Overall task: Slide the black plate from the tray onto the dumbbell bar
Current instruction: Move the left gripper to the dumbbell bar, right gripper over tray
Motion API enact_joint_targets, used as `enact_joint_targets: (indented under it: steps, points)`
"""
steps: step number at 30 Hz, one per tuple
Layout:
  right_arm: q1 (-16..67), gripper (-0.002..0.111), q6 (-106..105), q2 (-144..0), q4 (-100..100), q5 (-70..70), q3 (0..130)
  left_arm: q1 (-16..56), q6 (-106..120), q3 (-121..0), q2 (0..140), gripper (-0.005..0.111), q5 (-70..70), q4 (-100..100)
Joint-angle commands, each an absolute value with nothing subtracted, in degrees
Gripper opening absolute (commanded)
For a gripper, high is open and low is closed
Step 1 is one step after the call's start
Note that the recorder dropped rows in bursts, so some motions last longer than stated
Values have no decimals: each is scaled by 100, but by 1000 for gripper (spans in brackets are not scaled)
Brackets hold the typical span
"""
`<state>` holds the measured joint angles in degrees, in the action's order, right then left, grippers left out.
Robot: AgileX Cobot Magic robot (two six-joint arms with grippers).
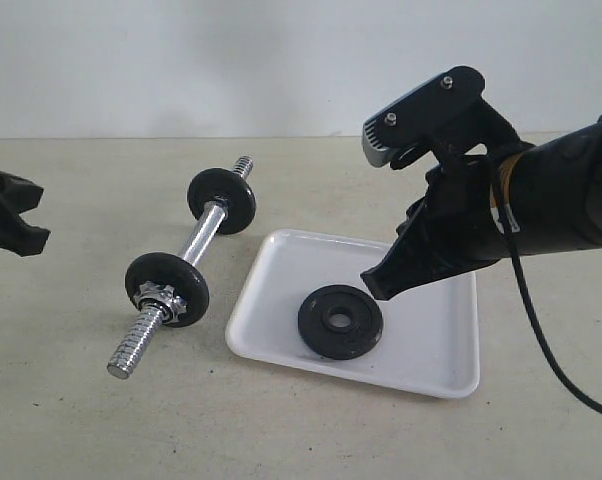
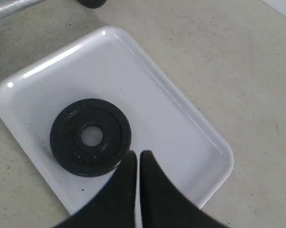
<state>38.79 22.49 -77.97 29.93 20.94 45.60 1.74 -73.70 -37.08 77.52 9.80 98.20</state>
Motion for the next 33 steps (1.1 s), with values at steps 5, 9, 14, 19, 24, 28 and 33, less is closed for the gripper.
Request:
enact_joint_targets:
  steps: [5,9,14,19,24,28,33]
  points:
    - [3887,0,2190,-7792,2983,2074,4604,188,-9305,-3312,7767,4,830,9682]
    - [3887,0,2190,-7792,2899,2074,4604,188,-9837,-3232,7767,4,360,9746]
    - [3887,0,2190,-7792,2901,1992,4604,188,-7242,-3232,7767,4,1131,9995]
    - [3887,0,2190,-7792,2901,1385,4604,188,-6753,-3367,7767,4,1351,9995]
    - [3887,0,2190,-7792,2884,1007,4604,188,-5831,-3605,7767,4,1327,9995]
    - [3887,0,2190,-7792,2884,1154,4604,188,-4483,-3674,7742,4,1177,9995]
    - [3887,0,2077,-7792,2896,1320,4604,188,-3052,-3674,7742,4,0,9995]
